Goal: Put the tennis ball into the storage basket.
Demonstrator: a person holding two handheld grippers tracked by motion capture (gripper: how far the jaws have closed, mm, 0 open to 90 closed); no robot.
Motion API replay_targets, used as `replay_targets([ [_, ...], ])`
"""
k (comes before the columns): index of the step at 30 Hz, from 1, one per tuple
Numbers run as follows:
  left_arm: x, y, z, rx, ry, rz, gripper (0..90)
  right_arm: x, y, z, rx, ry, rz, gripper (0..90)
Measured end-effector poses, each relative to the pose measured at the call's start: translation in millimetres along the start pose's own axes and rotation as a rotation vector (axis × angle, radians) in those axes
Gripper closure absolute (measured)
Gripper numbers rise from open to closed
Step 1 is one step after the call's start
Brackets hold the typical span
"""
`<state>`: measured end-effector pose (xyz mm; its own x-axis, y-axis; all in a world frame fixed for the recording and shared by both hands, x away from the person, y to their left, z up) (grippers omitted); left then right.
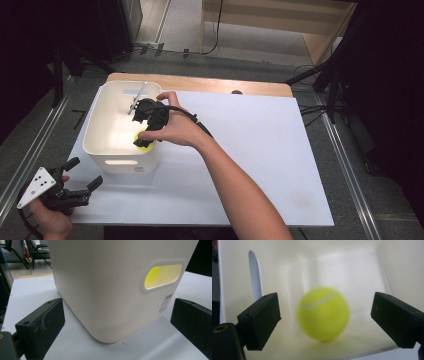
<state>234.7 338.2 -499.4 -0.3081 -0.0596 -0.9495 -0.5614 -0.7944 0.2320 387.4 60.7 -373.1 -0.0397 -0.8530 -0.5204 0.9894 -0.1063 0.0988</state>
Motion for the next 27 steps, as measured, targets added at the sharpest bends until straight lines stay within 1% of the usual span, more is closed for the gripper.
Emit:
replay_targets([
  [1, 0.0, 0.0, 0.0, 0.0, 0.0, -0.001, 0.0, 0.2, 0.3, 1.9, -0.004, 0.014, -0.005, 2.3],
  [2, 0.0, 0.1, 0.0, 0.0, 0.0, 0.0, 0.0, 0.8, 0.3, 4.1, -0.012, 0.019, 0.0, 0.8],
  [5, 0.0, -0.1, -0.1, 0.0, 0.0, 0.001, 0.0, 3.6, -0.3, 10.0, -0.006, 0.031, 0.015, 0.8],
  [10, 0.0, 0.1, -0.2, -0.001, 0.0, 0.002, 0.0, 11.9, -0.6, 19.2, 0.009, 0.059, 0.005, 0.8],
  [13, -0.1, 0.0, -0.4, -0.001, -0.001, -0.002, 0.0, 14.6, -1.0, 21.9, 0.018, 0.073, 0.005, 0.8],
  [17, 0.1, 0.4, -0.6, -0.002, -0.001, -0.001, 0.0, 21.3, -2.4, 26.9, 0.029, 0.08, 0.0, 0.8],
  [19, 0.2, 0.4, -0.8, 0.0, 0.001, -0.001, 0.0, 25.5, -2.8, 29.7, 0.034, 0.08, -0.015, 0.8],
  [21, 0.3, 0.5, -1.0, 0.0, 0.001, 0.0, 0.0, 30.1, -2.4, 32.2, 0.044, 0.084, -0.018, 0.8],
  [25, 0.3, 0.4, -1.3, -0.002, -0.002, -0.005, 0.0, 39.8, -2.6, 35.6, 0.046, 0.084, -0.024, 0.8],
  [27, 0.4, 0.7, -1.4, -0.003, -0.004, -0.007, 0.0, 44.8, -3.3, 37.0, 0.054, 0.085, -0.036, 0.8],
])
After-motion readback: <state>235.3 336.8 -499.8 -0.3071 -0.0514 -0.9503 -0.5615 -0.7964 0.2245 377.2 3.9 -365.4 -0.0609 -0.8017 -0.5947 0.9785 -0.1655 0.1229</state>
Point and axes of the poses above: each handheld gripper's, and its own axes: z roughly backward along the jaws, x roughly out of its underside, y roughly to its right, the point moved 1 cm from there along -z, roughly forward along the jaws, and after that the axes turned 11 degrees about z, right-handed, at the moved point
